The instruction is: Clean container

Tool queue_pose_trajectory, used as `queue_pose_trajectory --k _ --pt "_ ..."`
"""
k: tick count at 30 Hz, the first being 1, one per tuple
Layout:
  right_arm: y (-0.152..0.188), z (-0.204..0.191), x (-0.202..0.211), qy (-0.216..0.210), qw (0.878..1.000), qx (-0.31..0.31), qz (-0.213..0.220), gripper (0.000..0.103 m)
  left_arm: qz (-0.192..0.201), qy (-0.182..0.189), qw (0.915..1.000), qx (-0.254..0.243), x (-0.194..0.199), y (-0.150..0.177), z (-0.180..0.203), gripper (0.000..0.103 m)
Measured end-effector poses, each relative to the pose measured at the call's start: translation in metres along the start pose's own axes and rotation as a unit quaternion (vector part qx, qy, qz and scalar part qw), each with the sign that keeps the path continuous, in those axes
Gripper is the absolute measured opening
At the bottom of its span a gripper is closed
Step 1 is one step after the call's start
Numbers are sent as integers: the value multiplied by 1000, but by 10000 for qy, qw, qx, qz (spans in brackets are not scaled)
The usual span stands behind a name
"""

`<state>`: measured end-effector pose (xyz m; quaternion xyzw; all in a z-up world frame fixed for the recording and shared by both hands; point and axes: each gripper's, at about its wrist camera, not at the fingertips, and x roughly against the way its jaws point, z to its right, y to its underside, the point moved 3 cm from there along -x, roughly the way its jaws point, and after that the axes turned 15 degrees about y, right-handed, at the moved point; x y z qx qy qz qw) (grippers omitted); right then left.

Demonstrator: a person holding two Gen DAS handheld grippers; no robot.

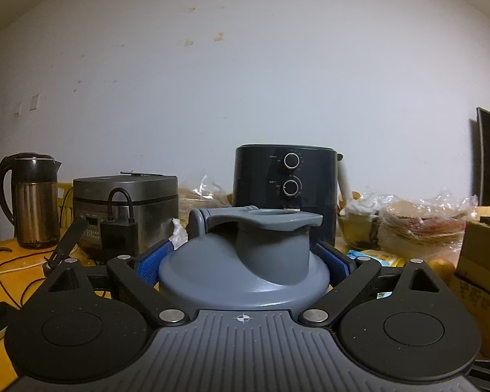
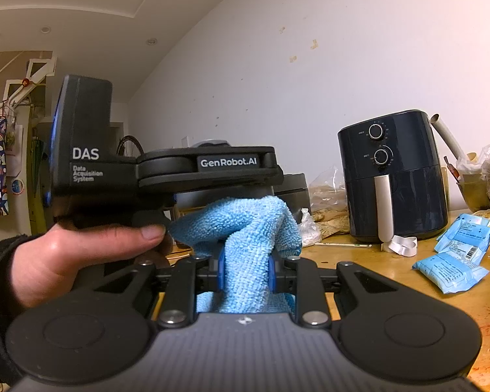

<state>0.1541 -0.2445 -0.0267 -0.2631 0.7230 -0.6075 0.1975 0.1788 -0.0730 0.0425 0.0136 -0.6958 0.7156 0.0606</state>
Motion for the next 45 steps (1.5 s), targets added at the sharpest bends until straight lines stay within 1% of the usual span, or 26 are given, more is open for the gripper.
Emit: queue_pose_trajectory --k 10,16,19,23,30,35,45 --pt "0 0 0 3 10000 1 -2 23 14 315 9995 -82 1 1 -5 95" --pt "0 0 0 4 10000 -3 -2 23 48 610 9981 -117 1 2 -9 95" --pt "0 0 -1 11 10000 -5 -6 23 71 823 9965 -134 2 3 -12 95" --pt "0 0 -1 10 10000 -6 3 23 85 1137 9934 -157 2 4 -16 95" --pt "0 1 -2 8 10000 0 6 23 79 1554 9876 -186 0 5 -25 95" --pt "1 1 0 4 10000 0 11 23 113 1879 9819 -217 0 7 -30 95" --pt "1 1 0 -6 10000 6 11 23 94 2412 9701 -235 -2 8 -42 95"
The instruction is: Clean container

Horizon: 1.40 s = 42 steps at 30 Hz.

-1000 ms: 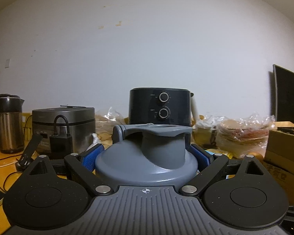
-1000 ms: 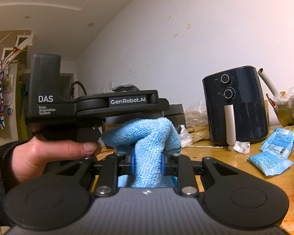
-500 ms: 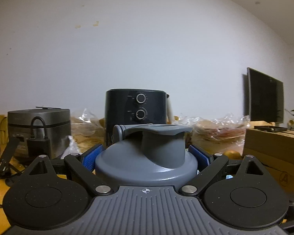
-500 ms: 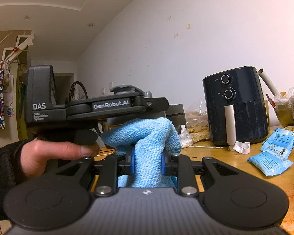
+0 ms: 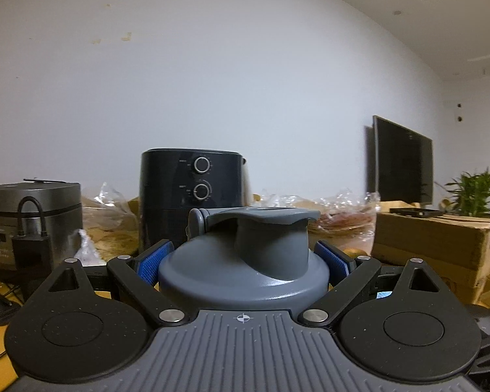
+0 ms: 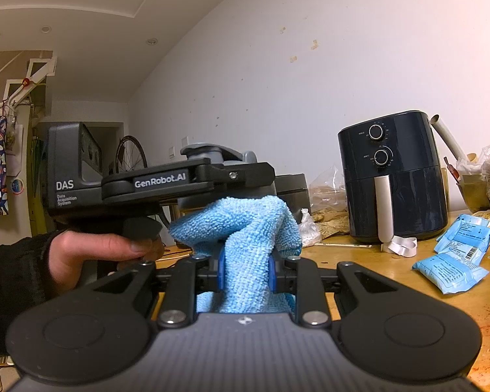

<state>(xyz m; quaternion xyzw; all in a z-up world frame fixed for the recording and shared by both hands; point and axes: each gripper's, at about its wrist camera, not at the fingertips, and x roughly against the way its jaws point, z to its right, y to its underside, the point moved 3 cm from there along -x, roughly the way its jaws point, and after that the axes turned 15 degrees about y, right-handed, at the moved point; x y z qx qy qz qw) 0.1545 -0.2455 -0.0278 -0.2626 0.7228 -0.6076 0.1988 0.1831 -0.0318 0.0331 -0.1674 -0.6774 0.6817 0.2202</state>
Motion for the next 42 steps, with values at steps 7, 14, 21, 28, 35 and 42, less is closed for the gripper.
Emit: queue_pose_trajectory --k 7,14,21,28,35,42 --pt "0 1 -1 -8 10000 5 -12 23 -33 391 9992 2 2 1 -8 94" --pt "-1 1 -3 -1 10000 19 -22 23 -60 748 9972 -10 2 2 -13 94" --pt "0 -1 -3 -5 10000 67 -16 21 -88 908 9958 -12 2 3 -16 94" --pt "0 -3 -3 -3 9999 124 -5 20 -94 930 9956 -20 2 3 -16 94" --pt "-1 -5 -4 20 9999 169 -26 20 -100 937 9955 -23 2 3 -16 94" --pt "-2 -9 -5 24 9996 260 -50 20 -109 954 9954 -22 2 3 -17 94"
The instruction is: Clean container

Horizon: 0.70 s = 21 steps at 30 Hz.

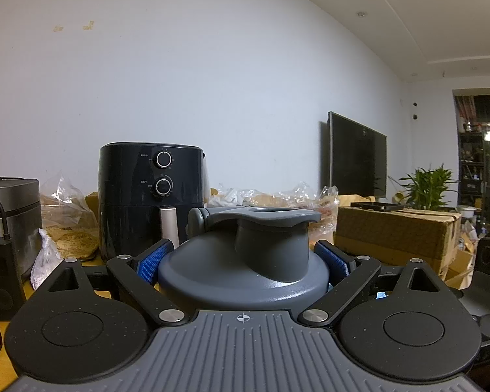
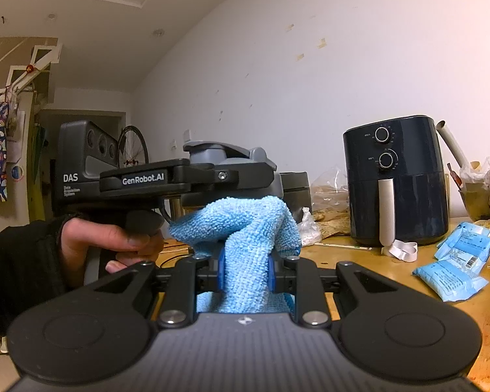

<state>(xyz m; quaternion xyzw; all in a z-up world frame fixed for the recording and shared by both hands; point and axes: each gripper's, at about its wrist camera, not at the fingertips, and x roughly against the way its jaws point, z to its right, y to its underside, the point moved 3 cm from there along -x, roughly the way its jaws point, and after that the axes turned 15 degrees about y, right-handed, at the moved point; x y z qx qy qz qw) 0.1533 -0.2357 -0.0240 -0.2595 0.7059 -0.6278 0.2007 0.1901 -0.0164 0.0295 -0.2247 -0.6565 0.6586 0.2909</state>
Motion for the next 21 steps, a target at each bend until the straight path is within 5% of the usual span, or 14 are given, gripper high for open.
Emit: queue_pose_trajectory --k 21 --pt "-23 -15 -10 73 9993 242 -266 22 -49 35 10000 28 0 -1 0 94"
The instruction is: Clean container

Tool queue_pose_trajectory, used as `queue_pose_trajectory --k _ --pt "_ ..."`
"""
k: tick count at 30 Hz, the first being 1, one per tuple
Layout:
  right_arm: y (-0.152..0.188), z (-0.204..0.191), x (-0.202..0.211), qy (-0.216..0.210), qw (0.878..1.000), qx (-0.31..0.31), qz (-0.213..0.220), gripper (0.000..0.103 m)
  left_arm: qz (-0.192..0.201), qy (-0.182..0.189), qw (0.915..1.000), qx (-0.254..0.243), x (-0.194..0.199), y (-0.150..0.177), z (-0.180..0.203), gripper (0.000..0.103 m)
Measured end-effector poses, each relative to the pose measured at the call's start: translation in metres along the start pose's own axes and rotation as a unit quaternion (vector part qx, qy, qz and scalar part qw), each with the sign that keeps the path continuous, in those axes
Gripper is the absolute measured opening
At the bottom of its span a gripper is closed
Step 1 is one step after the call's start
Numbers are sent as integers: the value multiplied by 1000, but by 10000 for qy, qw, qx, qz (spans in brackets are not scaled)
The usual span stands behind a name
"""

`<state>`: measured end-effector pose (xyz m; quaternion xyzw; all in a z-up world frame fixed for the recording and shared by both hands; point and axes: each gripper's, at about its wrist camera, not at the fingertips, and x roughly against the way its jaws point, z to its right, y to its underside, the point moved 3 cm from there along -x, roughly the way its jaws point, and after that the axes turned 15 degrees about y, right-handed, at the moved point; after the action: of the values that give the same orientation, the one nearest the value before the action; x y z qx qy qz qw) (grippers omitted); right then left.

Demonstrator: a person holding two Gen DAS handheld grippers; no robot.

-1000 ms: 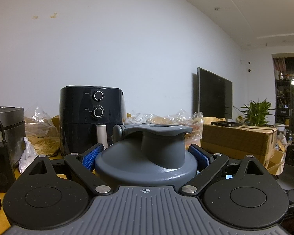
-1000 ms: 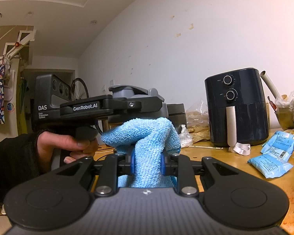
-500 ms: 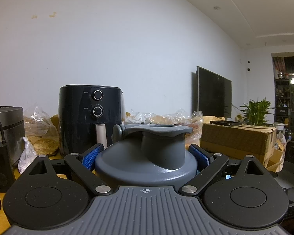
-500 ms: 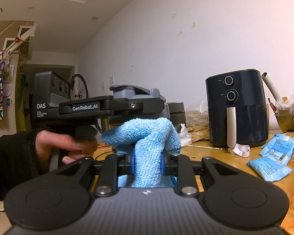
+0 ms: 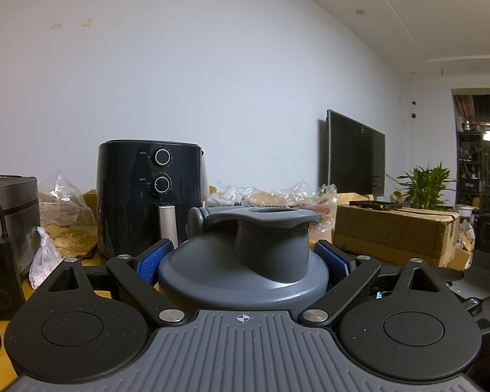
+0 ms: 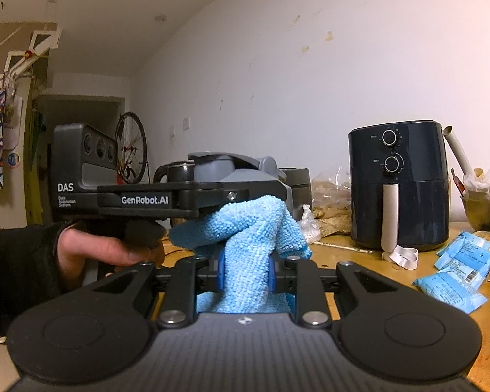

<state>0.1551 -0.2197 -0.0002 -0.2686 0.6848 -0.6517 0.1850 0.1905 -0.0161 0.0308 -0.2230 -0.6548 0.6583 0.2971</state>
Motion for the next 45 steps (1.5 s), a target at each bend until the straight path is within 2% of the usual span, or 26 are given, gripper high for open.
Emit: queue_pose_trajectory --k 18,45 --pt "-6 -3 -3 -66 9990 230 -371 21 -2 7 10000 -3 2 1 3 94" --pt "28 -3 -26 -87 9890 406 -1421 21 -20 6 10000 16 -1 -1 2 94"
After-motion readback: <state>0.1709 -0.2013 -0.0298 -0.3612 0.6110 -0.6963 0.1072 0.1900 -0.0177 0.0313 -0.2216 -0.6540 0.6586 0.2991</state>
